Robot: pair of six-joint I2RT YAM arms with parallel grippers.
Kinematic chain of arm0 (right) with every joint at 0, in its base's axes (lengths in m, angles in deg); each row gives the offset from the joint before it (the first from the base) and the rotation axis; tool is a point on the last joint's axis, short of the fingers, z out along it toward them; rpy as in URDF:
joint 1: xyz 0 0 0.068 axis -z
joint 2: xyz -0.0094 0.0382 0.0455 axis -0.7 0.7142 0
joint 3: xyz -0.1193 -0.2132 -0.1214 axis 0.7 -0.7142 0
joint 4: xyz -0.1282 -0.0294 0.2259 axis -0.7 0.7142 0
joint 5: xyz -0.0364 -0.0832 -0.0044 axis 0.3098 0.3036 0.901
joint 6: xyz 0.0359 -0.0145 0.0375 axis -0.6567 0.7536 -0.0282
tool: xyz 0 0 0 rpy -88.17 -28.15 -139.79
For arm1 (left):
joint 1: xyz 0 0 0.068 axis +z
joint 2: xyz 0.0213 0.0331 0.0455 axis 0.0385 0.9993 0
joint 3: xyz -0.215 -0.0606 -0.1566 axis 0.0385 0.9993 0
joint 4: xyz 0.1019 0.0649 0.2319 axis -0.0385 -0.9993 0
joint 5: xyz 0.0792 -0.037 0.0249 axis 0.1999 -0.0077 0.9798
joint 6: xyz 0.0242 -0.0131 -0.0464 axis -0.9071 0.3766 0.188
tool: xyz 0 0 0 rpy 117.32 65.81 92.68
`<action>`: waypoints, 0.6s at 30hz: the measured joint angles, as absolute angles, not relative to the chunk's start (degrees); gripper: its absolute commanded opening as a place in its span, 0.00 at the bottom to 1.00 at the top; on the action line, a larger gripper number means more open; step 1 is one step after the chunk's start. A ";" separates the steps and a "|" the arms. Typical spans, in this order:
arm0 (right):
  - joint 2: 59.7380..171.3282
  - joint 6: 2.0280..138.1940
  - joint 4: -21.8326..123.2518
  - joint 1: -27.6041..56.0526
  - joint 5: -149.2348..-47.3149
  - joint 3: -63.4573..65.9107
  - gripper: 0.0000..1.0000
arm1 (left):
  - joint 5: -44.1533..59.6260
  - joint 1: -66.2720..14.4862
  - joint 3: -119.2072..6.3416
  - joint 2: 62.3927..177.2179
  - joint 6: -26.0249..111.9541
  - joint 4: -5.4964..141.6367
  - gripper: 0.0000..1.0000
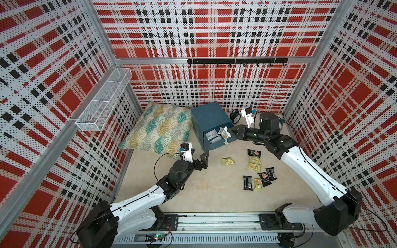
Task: Place the cookies into the drawer by color
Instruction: Place the cookie in the drawer.
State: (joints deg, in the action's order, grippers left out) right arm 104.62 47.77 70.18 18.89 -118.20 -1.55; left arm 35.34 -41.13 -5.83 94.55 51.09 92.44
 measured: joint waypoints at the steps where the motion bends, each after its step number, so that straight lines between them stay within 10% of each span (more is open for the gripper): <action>1: 106.13 47.79 70.21 18.62 -117.98 -0.37 0.00 | 35.19 -40.84 -5.63 94.20 51.26 92.40 0.99; 7: 112.91 48.91 71.12 18.19 -114.55 4.07 0.00 | 34.66 -39.66 -5.00 92.03 51.59 92.44 0.99; 13: 118.72 52.64 75.98 18.19 -106.46 8.13 0.34 | 34.53 -39.29 -4.52 90.50 51.68 92.42 0.99; 18: 119.18 55.84 79.19 18.19 -101.76 8.18 0.38 | 34.51 -39.18 -4.34 89.67 51.72 92.42 0.99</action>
State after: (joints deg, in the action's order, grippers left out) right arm 119.18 55.84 79.19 18.19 -101.76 8.18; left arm 34.51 -39.18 -4.34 89.67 51.72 92.42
